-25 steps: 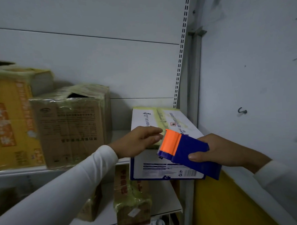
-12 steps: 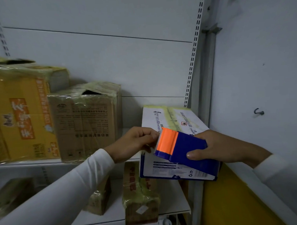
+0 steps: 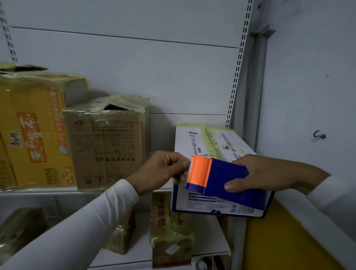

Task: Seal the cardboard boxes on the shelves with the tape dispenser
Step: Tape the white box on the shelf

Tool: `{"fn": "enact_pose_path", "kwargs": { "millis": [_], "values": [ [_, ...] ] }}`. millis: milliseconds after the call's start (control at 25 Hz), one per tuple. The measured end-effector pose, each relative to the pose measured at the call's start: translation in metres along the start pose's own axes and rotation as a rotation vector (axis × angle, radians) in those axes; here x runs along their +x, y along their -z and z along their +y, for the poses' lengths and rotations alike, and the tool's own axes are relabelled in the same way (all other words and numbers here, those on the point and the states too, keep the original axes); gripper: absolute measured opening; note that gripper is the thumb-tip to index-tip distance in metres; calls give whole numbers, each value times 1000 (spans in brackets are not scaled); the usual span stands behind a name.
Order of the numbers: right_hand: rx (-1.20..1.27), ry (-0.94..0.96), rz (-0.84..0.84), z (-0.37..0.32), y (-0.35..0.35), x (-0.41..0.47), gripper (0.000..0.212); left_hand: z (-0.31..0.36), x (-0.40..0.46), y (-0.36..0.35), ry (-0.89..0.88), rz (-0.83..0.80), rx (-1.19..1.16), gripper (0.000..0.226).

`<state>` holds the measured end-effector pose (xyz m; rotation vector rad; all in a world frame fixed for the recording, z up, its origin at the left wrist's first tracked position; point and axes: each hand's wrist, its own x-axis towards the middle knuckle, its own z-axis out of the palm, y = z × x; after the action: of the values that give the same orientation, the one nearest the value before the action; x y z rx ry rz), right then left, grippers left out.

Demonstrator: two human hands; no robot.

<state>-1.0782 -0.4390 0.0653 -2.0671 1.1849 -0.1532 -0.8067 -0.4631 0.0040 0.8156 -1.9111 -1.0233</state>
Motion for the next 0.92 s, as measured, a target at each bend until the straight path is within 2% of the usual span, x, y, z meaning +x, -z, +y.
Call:
{"fn": "enact_pose_path", "kwargs": {
  "millis": [80,200,400,680,800,880,920],
  "values": [
    [-48,-23,-25,-2,12,-5,38,-3,-3,18,13,90,13,19],
    [-46,-92,-4,5,33,-26,33,-19,-17,55,93,212,58,20],
    [-62,-225,13,17,45,-38,19,-41,-21,34,157,253,124,20],
    [-54,-315,34,20,50,-36,20,-55,-5,15,170,268,230,20],
    [-71,-314,29,23,43,-27,20,-64,-2,10,213,339,316,9],
    [-62,-316,41,23,43,-24,20,-68,-5,9,223,473,487,24],
    [-58,-315,43,24,42,-24,19,-68,-6,8,137,521,554,32]
  ]
}}
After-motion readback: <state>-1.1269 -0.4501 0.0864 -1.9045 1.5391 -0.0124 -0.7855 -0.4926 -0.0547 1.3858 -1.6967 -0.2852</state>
